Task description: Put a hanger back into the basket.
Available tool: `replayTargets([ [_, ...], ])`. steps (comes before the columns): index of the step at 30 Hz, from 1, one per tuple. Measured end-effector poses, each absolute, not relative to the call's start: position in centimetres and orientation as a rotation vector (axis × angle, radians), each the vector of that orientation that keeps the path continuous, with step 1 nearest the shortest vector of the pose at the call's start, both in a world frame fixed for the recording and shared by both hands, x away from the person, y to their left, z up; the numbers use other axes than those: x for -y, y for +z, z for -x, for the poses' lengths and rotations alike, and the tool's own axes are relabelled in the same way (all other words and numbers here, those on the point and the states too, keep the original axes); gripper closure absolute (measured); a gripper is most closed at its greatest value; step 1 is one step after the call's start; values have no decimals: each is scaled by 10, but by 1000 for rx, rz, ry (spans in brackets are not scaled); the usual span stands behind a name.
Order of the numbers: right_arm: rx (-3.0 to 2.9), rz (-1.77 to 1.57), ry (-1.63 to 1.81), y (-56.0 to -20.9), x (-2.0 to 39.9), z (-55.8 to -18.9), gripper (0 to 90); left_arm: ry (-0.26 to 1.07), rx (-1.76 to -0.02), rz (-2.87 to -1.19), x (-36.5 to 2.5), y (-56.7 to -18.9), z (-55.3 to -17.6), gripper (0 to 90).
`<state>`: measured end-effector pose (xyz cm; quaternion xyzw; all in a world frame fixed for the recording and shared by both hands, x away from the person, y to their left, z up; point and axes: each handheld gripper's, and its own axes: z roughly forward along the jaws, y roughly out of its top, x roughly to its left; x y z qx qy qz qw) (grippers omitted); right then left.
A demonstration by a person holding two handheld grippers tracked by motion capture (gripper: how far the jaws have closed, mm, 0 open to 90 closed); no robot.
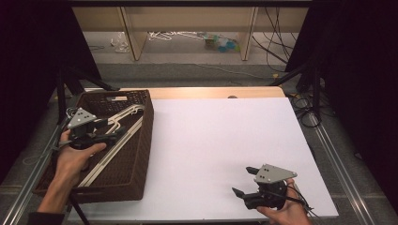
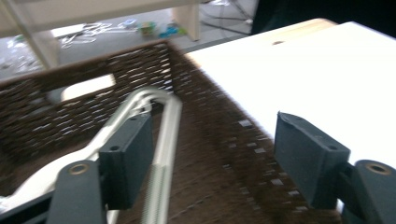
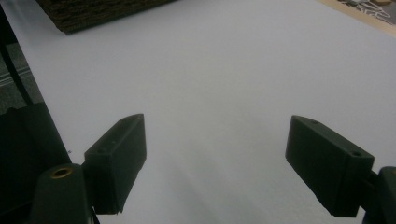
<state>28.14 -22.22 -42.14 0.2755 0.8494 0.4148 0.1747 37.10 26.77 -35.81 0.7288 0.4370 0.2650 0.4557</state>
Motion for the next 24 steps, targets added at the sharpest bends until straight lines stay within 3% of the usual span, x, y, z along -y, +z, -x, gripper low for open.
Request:
replayTargets([
  [2,-2406,-781,1179,-421,222,-281,213,647,-1062,-1796,-259,-357,-367,221],
  [11,-2380,-801,1204,-420,224,-281,210,616,-949,-1817,-222,-356,-350,180],
  [24,-2357,-816,1263,-419,225,-282,198,566,-835,-1810,-179,-366,-325,169],
])
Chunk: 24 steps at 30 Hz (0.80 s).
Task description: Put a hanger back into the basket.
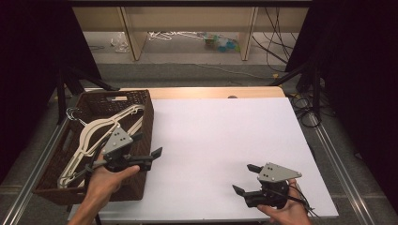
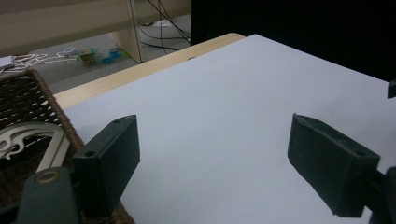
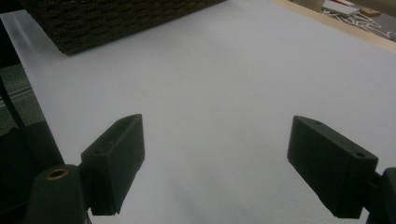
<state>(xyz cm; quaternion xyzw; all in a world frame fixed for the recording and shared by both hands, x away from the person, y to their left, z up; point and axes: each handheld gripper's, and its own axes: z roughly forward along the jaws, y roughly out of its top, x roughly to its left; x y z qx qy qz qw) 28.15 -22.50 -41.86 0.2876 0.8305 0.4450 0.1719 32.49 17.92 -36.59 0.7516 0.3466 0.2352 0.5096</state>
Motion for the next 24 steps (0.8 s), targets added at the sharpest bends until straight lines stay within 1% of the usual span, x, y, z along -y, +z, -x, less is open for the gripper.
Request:
replayTargets([
  [6,-2334,-826,1292,-417,226,-282,188,554,-815,-1805,-165,-371,-312,164],
  [9,-2319,-828,1307,-417,227,-281,177,525,-811,-1807,-157,-376,-304,164],
  [12,-2295,-817,1324,-417,228,-281,167,496,-788,-1824,-148,-382,-296,164],
  [14,-2289,-829,1352,-416,227,-280,165,504,-763,-1836,-144,-385,-292,166],
  [15,-2293,-829,1351,-416,228,-280,164,512,-747,-1846,-141,-388,-290,166],
  [24,-2273,-808,1375,-418,229,-276,163,448,-729,-1847,-128,-414,-271,166],
])
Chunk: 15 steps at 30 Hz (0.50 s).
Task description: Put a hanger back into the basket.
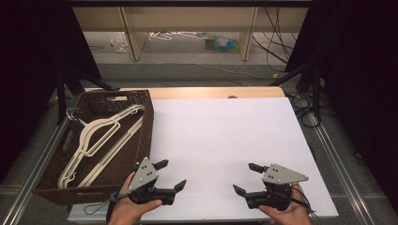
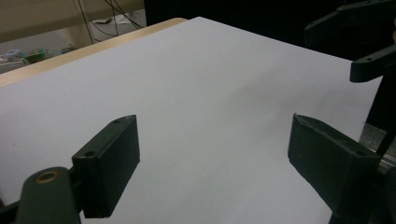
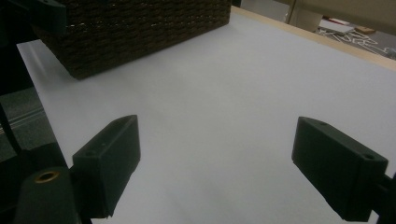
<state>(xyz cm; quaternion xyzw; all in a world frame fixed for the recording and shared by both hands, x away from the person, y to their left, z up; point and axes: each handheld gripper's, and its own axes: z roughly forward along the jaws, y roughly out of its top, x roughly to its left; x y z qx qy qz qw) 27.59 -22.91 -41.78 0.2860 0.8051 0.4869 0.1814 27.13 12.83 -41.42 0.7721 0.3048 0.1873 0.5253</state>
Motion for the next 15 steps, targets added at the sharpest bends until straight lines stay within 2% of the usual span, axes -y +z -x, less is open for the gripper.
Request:
replayTargets([
  [3,-2286,-798,1382,-420,229,-274,163,483,-690,-1878,-128,-418,-267,165],
  [15,-2309,-813,1386,-427,232,-261,163,468,-704,-1870,-131,-432,-257,166],
])
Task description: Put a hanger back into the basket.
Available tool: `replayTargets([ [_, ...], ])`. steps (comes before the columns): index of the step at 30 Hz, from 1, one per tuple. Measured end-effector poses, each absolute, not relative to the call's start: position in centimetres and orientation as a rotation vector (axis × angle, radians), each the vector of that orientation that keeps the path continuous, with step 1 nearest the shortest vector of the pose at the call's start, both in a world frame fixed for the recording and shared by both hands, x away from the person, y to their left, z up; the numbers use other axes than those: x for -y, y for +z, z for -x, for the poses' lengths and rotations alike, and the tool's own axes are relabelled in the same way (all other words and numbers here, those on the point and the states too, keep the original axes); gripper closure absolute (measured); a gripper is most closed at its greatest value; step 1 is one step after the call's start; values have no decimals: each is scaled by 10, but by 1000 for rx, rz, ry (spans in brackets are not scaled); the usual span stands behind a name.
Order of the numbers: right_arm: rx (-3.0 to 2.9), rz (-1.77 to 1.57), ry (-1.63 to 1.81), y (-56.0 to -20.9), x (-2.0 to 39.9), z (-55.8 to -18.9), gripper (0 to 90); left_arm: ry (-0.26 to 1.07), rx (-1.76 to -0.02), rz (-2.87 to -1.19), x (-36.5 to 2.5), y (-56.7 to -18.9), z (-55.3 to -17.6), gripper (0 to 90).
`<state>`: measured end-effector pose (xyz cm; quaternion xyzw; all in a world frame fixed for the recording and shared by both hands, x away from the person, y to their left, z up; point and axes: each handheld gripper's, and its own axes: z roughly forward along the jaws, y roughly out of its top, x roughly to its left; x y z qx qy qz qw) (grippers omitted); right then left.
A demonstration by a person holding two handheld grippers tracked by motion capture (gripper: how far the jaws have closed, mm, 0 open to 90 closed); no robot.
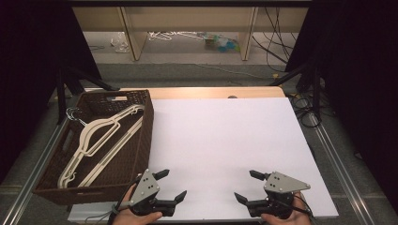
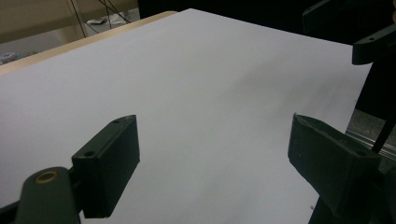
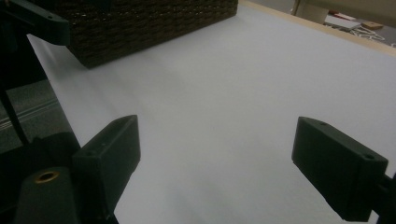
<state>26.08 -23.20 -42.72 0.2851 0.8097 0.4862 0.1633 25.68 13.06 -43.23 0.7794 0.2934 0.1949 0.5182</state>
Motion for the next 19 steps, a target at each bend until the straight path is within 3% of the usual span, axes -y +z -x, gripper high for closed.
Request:
replayTargets([
  [19,-2310,-806,1351,-428,233,-262,164,467,-696,-1856,-134,-431,-258,167],
])
